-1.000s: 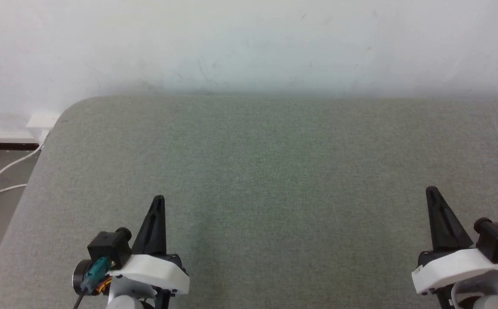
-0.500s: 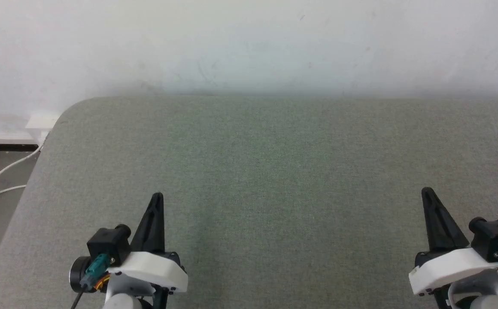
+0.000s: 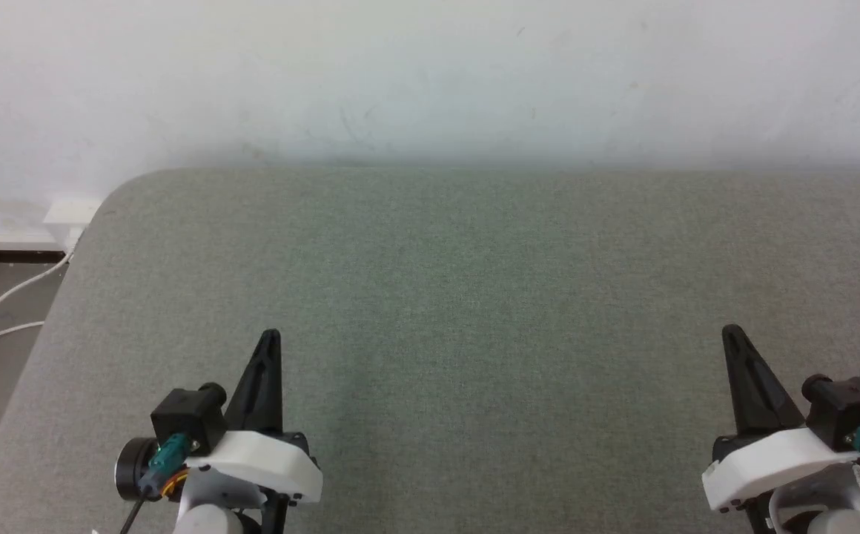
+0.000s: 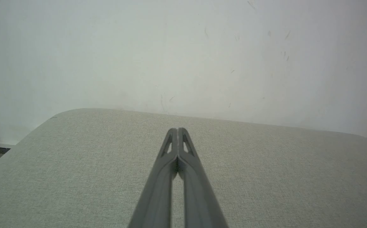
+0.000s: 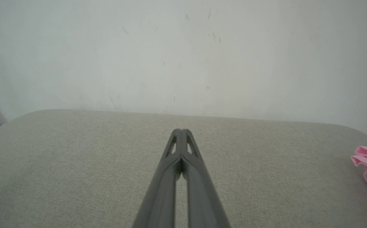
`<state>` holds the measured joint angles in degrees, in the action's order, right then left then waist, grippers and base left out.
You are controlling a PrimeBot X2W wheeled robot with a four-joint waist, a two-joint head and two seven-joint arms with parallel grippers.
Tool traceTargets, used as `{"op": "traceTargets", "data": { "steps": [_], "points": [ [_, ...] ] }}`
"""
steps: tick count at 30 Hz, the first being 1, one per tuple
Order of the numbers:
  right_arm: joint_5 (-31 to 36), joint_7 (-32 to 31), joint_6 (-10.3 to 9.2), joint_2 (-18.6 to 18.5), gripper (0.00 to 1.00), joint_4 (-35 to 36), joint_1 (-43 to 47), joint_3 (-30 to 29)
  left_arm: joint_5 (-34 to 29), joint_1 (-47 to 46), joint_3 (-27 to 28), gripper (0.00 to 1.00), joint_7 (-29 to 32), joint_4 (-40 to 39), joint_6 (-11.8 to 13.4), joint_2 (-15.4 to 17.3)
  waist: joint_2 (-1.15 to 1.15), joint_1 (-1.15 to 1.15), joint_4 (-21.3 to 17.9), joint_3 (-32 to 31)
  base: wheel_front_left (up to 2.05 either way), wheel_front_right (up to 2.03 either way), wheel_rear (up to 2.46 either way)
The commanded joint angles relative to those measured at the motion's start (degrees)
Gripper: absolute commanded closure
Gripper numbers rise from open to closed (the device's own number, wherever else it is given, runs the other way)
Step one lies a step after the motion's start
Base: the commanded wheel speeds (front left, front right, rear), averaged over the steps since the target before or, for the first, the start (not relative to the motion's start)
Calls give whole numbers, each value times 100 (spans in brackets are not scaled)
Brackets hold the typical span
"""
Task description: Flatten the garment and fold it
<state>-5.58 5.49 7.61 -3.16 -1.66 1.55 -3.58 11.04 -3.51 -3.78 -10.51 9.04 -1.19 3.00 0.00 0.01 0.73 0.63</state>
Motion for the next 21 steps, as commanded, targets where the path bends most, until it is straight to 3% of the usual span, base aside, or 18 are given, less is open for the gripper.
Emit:
{"op": "traceTargets", "data": {
  "steps": [1,21],
  "points": [
    [47,-34,-4,8,100,37,-48,20,-60,105,38,100,59,-54,37,-4,0,0,-1,-1,0,0,0],
    [162,-149,-6,13,100,66,-72,96,-293,160,114,100,281,-244,55,-6,0,-1,-17,-15,0,0,0]
  ]
}}
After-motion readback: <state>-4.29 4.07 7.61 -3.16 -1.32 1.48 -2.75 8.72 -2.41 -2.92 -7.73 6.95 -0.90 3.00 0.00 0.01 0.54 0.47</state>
